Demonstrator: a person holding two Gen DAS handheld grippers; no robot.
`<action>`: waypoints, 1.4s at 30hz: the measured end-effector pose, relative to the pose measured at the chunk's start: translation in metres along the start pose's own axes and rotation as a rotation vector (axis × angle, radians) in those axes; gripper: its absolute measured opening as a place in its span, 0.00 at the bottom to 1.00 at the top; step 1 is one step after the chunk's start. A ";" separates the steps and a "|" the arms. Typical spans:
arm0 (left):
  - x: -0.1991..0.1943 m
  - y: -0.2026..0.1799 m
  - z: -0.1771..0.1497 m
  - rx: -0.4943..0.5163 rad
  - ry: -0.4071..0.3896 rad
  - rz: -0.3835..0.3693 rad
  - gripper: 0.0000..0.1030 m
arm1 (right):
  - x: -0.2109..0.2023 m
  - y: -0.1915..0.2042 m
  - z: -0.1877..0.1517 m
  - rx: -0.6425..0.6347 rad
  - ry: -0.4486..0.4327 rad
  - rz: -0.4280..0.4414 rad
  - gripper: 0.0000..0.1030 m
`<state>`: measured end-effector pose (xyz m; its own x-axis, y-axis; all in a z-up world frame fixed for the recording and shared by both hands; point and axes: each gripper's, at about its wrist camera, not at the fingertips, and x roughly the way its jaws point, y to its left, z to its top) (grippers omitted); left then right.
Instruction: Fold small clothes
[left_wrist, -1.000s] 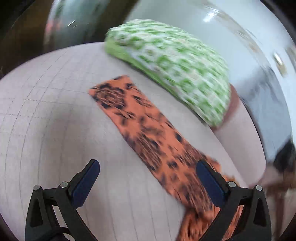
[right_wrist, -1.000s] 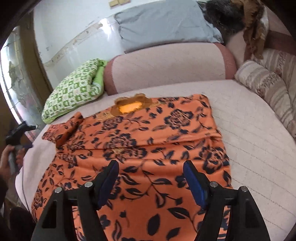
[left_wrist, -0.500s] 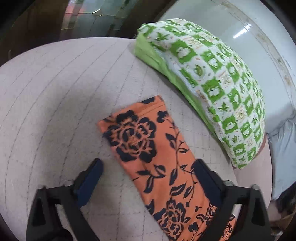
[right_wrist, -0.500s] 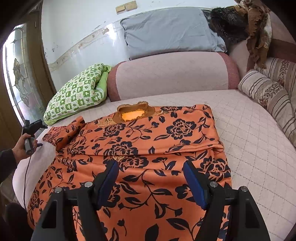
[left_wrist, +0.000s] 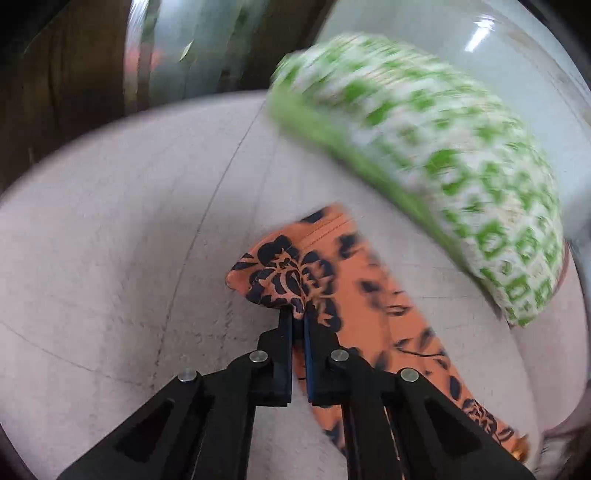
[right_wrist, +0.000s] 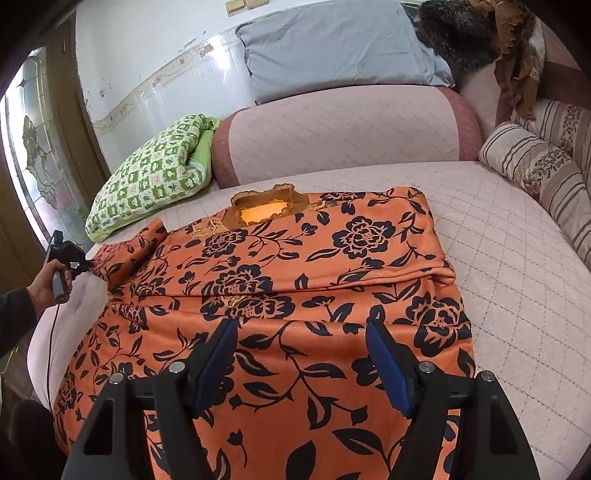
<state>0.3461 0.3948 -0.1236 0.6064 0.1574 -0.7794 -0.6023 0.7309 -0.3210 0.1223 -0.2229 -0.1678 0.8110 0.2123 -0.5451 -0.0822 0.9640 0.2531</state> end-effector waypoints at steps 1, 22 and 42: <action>-0.015 -0.016 -0.001 0.051 -0.041 -0.006 0.04 | 0.000 -0.001 0.000 0.005 -0.002 0.002 0.73; -0.178 -0.314 -0.346 0.943 0.166 -0.537 0.73 | -0.029 -0.035 0.002 0.181 -0.065 0.037 0.73; -0.072 -0.135 -0.236 0.611 0.173 -0.227 0.67 | 0.123 -0.068 0.109 0.235 0.330 0.036 0.59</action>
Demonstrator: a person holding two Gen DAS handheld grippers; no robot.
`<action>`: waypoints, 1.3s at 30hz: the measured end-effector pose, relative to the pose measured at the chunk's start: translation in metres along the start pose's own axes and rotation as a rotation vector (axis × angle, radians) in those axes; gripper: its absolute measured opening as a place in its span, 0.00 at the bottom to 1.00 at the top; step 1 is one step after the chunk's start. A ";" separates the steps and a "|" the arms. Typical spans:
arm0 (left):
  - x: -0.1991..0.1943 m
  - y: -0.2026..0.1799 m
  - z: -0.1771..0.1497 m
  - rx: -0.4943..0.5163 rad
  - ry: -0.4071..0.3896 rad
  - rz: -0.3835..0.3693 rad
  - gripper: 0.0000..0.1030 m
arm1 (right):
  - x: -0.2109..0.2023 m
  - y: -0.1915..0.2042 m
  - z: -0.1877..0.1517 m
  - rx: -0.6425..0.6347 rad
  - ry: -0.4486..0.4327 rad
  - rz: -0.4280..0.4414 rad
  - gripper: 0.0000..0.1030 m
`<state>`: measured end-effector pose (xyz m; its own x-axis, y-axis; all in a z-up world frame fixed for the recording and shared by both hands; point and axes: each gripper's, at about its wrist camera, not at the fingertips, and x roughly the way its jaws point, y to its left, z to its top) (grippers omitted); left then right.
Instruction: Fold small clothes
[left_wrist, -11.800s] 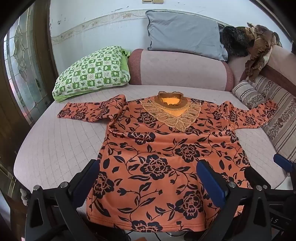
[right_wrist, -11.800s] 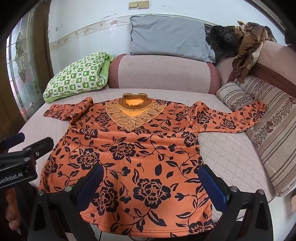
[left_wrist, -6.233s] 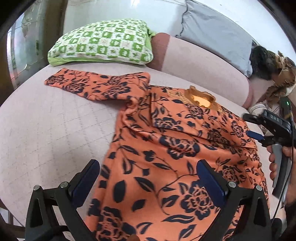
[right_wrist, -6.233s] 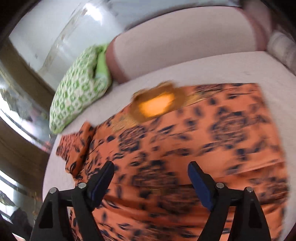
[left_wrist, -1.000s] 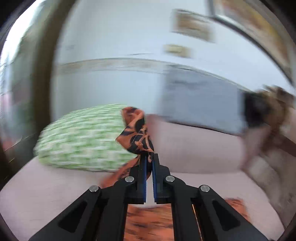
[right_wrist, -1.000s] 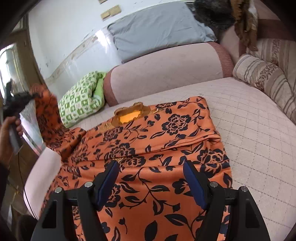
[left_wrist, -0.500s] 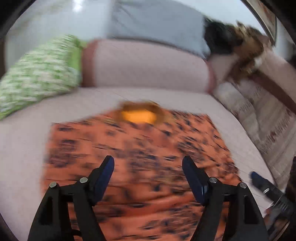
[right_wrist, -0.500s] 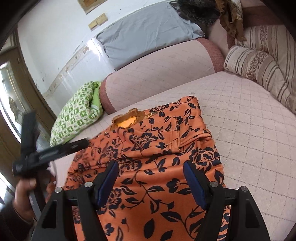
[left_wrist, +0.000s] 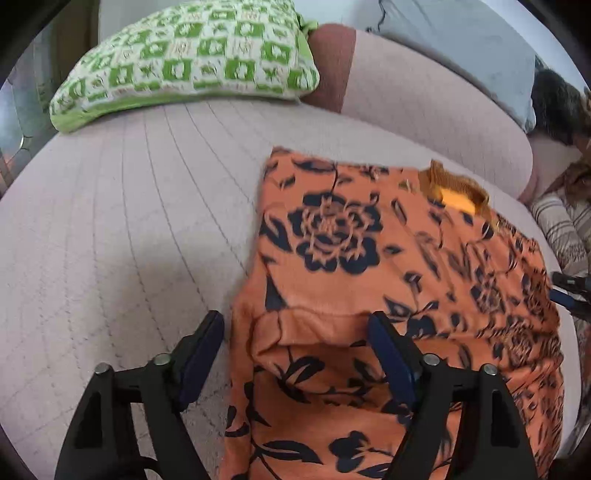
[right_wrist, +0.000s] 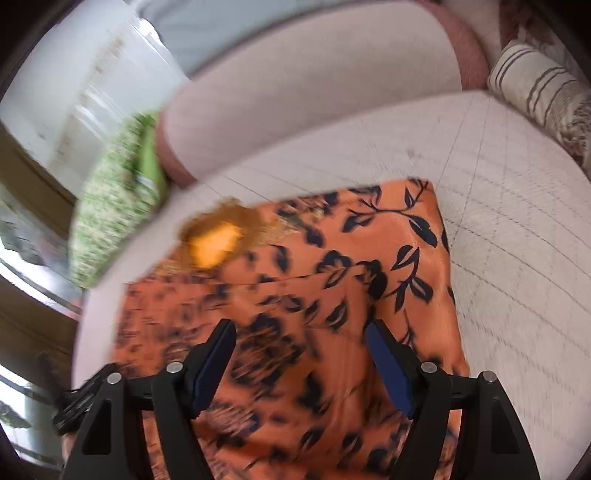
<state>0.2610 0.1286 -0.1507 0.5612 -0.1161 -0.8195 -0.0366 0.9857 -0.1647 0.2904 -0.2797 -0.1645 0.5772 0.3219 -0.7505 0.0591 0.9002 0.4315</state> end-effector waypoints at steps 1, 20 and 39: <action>-0.005 -0.003 -0.006 0.008 -0.006 0.015 0.53 | 0.015 -0.002 0.001 0.004 0.044 -0.028 0.42; -0.007 0.012 -0.012 -0.012 -0.041 -0.016 0.27 | 0.016 0.008 -0.011 -0.160 -0.077 -0.303 0.43; -0.037 -0.015 -0.014 0.103 -0.148 0.068 0.50 | -0.019 0.026 -0.017 -0.015 -0.075 0.143 0.68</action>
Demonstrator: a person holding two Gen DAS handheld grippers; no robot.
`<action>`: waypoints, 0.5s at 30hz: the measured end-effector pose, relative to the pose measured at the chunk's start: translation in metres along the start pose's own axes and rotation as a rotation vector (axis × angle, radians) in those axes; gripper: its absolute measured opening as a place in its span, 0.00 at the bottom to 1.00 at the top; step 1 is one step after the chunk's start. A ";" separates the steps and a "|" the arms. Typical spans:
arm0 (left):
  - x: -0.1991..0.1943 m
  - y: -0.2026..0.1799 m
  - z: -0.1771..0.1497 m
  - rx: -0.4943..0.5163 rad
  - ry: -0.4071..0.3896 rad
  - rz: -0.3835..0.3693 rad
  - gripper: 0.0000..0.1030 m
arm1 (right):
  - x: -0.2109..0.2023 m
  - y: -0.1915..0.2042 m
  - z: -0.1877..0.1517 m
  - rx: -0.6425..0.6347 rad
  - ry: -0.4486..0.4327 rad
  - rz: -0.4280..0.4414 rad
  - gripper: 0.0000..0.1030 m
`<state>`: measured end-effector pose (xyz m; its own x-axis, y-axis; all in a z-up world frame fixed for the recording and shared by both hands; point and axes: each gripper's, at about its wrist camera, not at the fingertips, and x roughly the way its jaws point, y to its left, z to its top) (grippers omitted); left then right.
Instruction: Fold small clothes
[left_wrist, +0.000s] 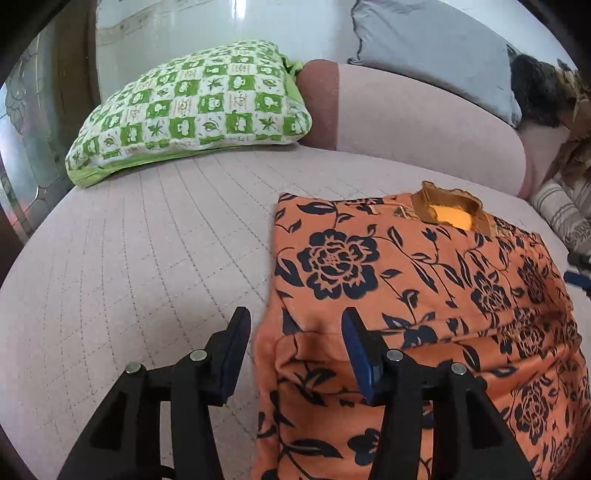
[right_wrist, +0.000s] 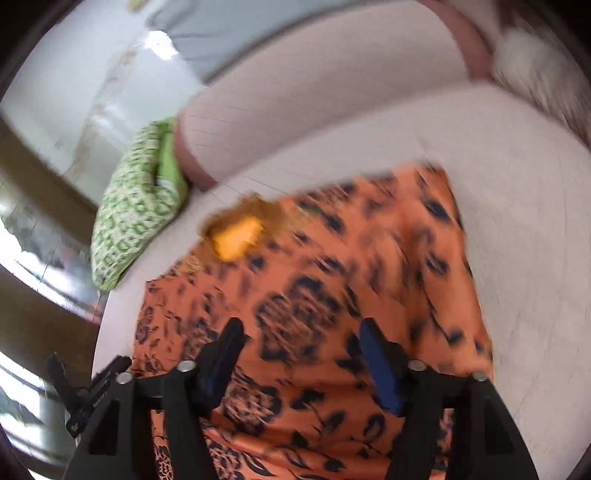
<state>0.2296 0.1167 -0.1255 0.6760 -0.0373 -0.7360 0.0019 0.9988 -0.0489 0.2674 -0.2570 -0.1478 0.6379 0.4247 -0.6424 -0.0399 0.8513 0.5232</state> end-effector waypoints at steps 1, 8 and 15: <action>0.010 0.000 -0.002 -0.004 0.051 -0.015 0.50 | 0.001 0.004 0.006 -0.007 -0.004 0.012 0.68; 0.027 0.003 -0.005 -0.006 0.112 0.001 0.57 | 0.055 -0.047 0.040 0.197 -0.011 -0.079 0.80; 0.003 0.027 -0.006 -0.141 0.045 -0.041 0.57 | -0.028 0.014 -0.007 -0.017 -0.069 -0.059 0.80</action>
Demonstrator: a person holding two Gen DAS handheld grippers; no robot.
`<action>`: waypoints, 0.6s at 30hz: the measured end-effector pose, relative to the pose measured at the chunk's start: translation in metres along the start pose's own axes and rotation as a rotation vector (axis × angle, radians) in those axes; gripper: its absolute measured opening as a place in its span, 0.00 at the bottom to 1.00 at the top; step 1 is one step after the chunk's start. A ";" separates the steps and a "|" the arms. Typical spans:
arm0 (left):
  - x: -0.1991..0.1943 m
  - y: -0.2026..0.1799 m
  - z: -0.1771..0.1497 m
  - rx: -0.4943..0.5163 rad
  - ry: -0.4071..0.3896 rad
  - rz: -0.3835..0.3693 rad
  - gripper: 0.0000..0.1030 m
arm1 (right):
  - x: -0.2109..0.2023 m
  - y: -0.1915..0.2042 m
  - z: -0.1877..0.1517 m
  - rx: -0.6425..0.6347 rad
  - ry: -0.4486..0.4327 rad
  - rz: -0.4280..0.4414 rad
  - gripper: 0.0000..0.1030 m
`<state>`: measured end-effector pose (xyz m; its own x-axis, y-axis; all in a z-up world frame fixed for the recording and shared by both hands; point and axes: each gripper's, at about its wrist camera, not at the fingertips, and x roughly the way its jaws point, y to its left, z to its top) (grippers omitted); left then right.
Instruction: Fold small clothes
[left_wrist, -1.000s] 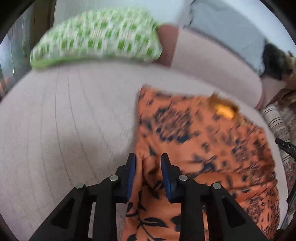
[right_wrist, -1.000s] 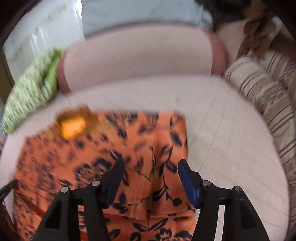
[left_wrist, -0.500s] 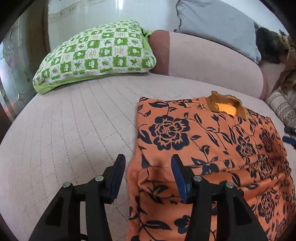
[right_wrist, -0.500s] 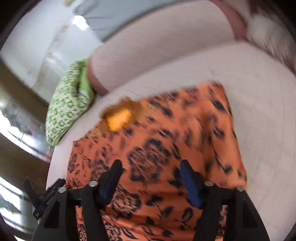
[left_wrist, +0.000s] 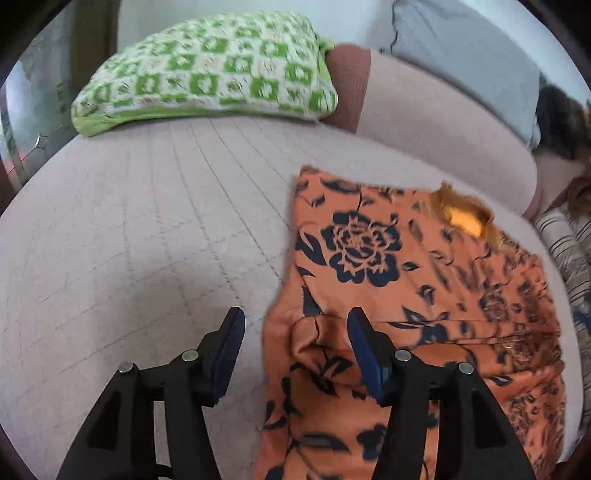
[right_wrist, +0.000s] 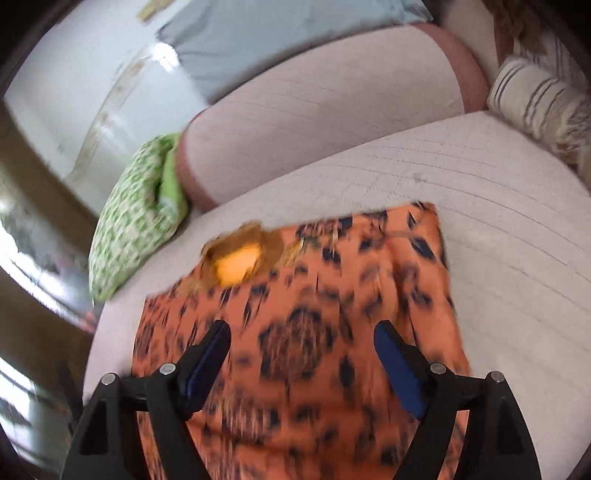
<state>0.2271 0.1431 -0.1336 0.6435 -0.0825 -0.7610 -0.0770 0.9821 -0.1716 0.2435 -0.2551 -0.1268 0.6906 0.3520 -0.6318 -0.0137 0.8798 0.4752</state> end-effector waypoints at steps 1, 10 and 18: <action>-0.011 0.002 -0.003 0.001 -0.018 0.005 0.57 | -0.017 0.004 -0.014 -0.023 0.000 -0.010 0.80; -0.119 0.005 -0.076 0.091 -0.032 -0.010 0.77 | -0.145 -0.052 -0.146 -0.058 0.136 -0.121 0.81; -0.130 0.013 -0.153 0.066 0.189 -0.054 0.77 | -0.155 -0.095 -0.210 0.097 0.251 -0.077 0.81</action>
<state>0.0258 0.1410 -0.1330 0.4905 -0.1591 -0.8568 0.0074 0.9839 -0.1785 -0.0144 -0.3262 -0.2028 0.4862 0.3642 -0.7943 0.1091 0.8766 0.4687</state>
